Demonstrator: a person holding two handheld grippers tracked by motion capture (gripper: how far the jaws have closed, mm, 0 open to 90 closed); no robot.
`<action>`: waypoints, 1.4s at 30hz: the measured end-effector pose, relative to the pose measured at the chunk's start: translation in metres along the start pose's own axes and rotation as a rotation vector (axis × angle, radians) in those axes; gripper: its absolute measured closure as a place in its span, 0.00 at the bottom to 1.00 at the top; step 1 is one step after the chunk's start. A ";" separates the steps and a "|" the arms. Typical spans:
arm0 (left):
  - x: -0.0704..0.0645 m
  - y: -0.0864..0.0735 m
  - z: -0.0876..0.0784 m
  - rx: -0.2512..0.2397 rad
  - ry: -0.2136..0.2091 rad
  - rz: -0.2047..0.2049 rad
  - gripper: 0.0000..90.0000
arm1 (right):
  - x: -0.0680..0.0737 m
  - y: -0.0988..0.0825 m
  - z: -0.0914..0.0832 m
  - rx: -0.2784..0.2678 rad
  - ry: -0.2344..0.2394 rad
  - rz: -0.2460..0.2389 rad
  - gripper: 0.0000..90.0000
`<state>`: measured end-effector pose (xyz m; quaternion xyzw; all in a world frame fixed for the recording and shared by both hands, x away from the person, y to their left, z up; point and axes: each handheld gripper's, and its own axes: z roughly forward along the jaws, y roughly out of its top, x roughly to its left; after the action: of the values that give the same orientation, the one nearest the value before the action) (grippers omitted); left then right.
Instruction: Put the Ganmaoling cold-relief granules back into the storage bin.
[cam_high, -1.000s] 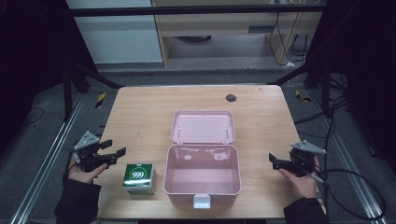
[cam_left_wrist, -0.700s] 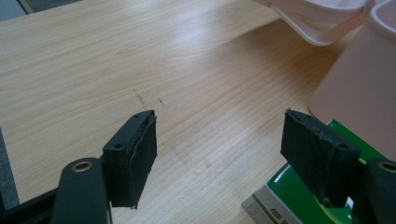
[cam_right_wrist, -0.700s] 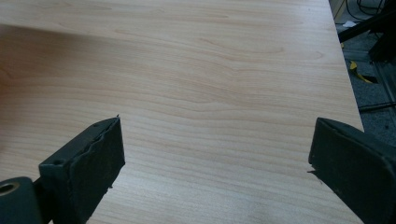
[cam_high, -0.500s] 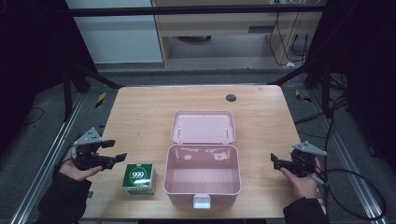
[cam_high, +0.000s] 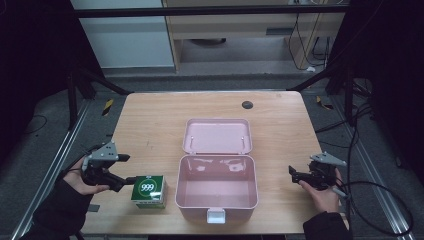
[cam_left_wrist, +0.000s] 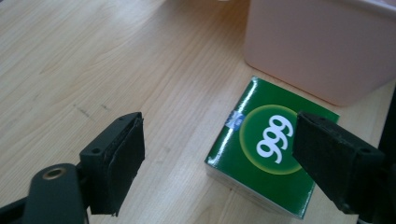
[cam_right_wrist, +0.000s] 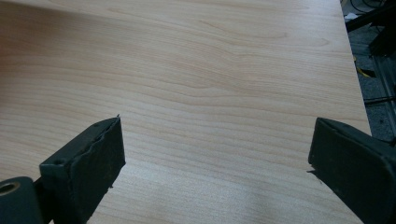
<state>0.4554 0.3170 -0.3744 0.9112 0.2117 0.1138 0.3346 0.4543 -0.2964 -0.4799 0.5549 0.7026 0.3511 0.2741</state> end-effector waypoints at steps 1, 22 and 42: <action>0.000 0.000 0.000 0.000 0.000 0.000 0.17 | 0.000 0.000 0.000 0.000 0.000 0.000 0.04; -0.016 0.017 0.019 0.144 -0.112 0.177 0.11 | -0.001 -0.002 0.003 -0.022 0.001 -0.019 0.04; -0.023 0.021 0.044 0.237 -0.177 0.262 0.06 | -0.001 -0.004 0.006 0.000 0.003 -0.027 0.03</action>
<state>0.4569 0.2674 -0.3954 0.9705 0.0729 0.0499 0.2245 0.4564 -0.2971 -0.4868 0.5448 0.7104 0.3483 0.2778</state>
